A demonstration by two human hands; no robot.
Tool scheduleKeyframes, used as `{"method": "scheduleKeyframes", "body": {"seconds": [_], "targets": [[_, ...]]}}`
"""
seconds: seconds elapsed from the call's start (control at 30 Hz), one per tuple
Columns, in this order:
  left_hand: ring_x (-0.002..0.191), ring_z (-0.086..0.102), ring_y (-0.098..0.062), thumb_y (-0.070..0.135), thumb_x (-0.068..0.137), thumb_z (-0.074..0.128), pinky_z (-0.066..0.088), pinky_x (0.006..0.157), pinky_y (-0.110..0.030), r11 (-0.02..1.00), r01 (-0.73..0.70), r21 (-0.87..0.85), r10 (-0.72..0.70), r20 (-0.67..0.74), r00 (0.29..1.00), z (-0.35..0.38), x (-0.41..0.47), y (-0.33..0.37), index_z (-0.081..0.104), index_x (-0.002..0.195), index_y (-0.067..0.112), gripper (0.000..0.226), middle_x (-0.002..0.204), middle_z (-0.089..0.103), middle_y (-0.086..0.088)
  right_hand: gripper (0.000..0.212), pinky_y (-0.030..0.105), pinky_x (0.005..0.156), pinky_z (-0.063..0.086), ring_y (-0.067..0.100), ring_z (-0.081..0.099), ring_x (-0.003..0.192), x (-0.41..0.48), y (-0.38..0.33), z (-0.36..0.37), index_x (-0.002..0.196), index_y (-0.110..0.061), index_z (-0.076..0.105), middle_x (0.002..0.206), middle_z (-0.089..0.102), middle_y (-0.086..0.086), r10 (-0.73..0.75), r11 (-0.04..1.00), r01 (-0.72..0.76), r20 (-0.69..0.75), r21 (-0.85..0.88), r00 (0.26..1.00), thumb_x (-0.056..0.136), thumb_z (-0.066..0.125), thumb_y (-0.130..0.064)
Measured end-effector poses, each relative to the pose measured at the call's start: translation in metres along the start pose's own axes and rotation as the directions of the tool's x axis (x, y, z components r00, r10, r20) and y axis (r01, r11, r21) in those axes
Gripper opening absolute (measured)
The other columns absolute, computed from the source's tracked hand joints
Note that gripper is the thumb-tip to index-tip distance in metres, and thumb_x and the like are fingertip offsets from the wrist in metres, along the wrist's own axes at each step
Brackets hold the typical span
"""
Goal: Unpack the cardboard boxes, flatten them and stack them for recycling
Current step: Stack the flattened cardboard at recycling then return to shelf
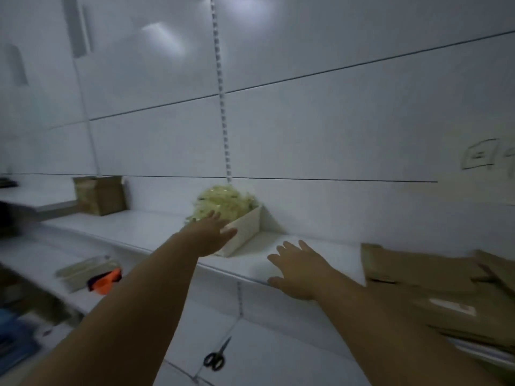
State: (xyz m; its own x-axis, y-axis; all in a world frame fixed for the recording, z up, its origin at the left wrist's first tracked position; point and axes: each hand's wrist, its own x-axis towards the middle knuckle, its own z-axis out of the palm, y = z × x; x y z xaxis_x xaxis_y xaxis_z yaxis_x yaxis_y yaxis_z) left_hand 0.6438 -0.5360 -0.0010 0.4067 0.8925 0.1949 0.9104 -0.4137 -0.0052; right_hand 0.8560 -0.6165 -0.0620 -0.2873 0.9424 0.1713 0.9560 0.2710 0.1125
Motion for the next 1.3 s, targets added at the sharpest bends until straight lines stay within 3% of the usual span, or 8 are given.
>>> {"method": "scheduleKeyframes", "body": {"seconds": [0.13,0.3,0.5,0.6,0.77,0.9,1.1,1.3], "targets": [[0.145,0.004,-0.017,0.052,0.096,0.023,0.010,0.114,-0.048,0.991,0.131,0.035,-0.131,-0.002,0.991,0.002,-0.033,-0.110,0.029,0.145,0.024,0.057,0.157,0.014,-0.004,0.058,0.041,0.111,0.018,0.026,0.028,0.134,0.054,-0.097,0.002,0.139,-0.021,0.035,0.147,0.034,0.010,-0.106,0.993,0.109,-0.052,0.055,0.993,0.091,0.038,-0.054],[0.144,0.005,-0.018,0.049,0.098,0.023,0.011,0.114,-0.047,0.981,0.192,0.019,-0.192,0.014,0.981,0.010,-0.050,-0.198,0.026,0.146,0.019,0.057,0.157,0.014,-0.004,0.059,0.043,0.115,0.011,0.023,0.019,0.140,0.116,-0.179,0.016,0.143,-0.019,0.030,0.152,0.026,0.008,-0.166,0.979,0.166,-0.004,0.120,0.986,0.093,0.036,-0.052],[0.142,0.013,-0.025,0.041,0.100,0.025,0.018,0.113,-0.045,0.975,0.204,0.091,-0.209,0.057,0.976,0.028,-0.045,-0.283,0.028,0.144,0.015,0.051,0.154,0.021,-0.010,0.062,0.043,0.116,0.005,0.023,0.007,0.144,0.210,-0.225,0.029,0.147,-0.019,0.019,0.157,0.012,0.009,-0.217,0.968,0.214,0.014,0.131,0.976,0.095,0.031,-0.052],[0.144,0.008,-0.021,0.042,0.099,0.026,0.015,0.113,-0.048,0.958,0.237,0.161,-0.253,0.091,0.963,0.036,-0.031,-0.331,0.026,0.145,0.021,0.051,0.156,0.018,-0.006,0.065,0.042,0.116,0.005,0.024,0.004,0.144,0.263,-0.241,0.041,0.148,-0.018,0.015,0.158,0.005,0.009,-0.232,0.963,0.226,0.021,0.147,0.973,0.095,0.030,-0.053],[0.145,0.004,-0.020,0.052,0.096,0.026,0.009,0.116,-0.047,0.918,0.372,0.135,-0.384,0.073,0.921,0.029,0.002,-0.405,0.024,0.146,0.024,0.057,0.157,0.013,-0.004,0.066,0.041,0.115,0.013,0.025,0.009,0.144,0.358,-0.272,0.045,0.148,-0.018,0.014,0.157,0.009,0.009,-0.302,0.930,0.289,0.025,0.227,0.953,0.095,0.035,-0.051],[0.145,0.004,-0.020,0.054,0.095,0.025,0.009,0.117,-0.047,0.895,0.424,0.139,-0.435,0.055,0.899,0.020,0.017,-0.468,0.023,0.146,0.024,0.059,0.157,0.012,-0.004,0.060,0.040,0.112,0.019,0.026,0.021,0.139,0.429,-0.304,0.044,0.144,-0.017,0.025,0.152,0.024,0.010,-0.336,0.904,0.329,-0.023,0.274,0.942,0.094,0.039,-0.047],[0.145,0.003,-0.020,0.052,0.096,0.025,0.009,0.116,-0.045,0.891,0.437,0.123,-0.445,0.041,0.895,0.034,0.041,-0.567,0.022,0.146,0.024,0.058,0.157,0.012,-0.004,0.056,0.040,0.111,0.019,0.025,0.023,0.138,0.512,-0.359,0.058,0.142,-0.016,0.028,0.150,0.028,0.009,-0.361,0.898,0.354,-0.023,0.261,0.932,0.095,0.039,-0.044],[0.145,0.001,-0.021,0.054,0.095,0.024,0.008,0.116,-0.049,0.932,0.352,0.087,-0.357,0.047,0.933,0.055,0.077,-0.668,0.023,0.146,0.024,0.059,0.157,0.012,-0.005,0.060,0.039,0.114,0.015,0.022,0.015,0.142,0.595,-0.411,0.066,0.146,-0.018,0.022,0.156,0.018,0.006,-0.271,0.934,0.260,0.011,0.244,0.963,0.096,0.036,-0.048]]}}
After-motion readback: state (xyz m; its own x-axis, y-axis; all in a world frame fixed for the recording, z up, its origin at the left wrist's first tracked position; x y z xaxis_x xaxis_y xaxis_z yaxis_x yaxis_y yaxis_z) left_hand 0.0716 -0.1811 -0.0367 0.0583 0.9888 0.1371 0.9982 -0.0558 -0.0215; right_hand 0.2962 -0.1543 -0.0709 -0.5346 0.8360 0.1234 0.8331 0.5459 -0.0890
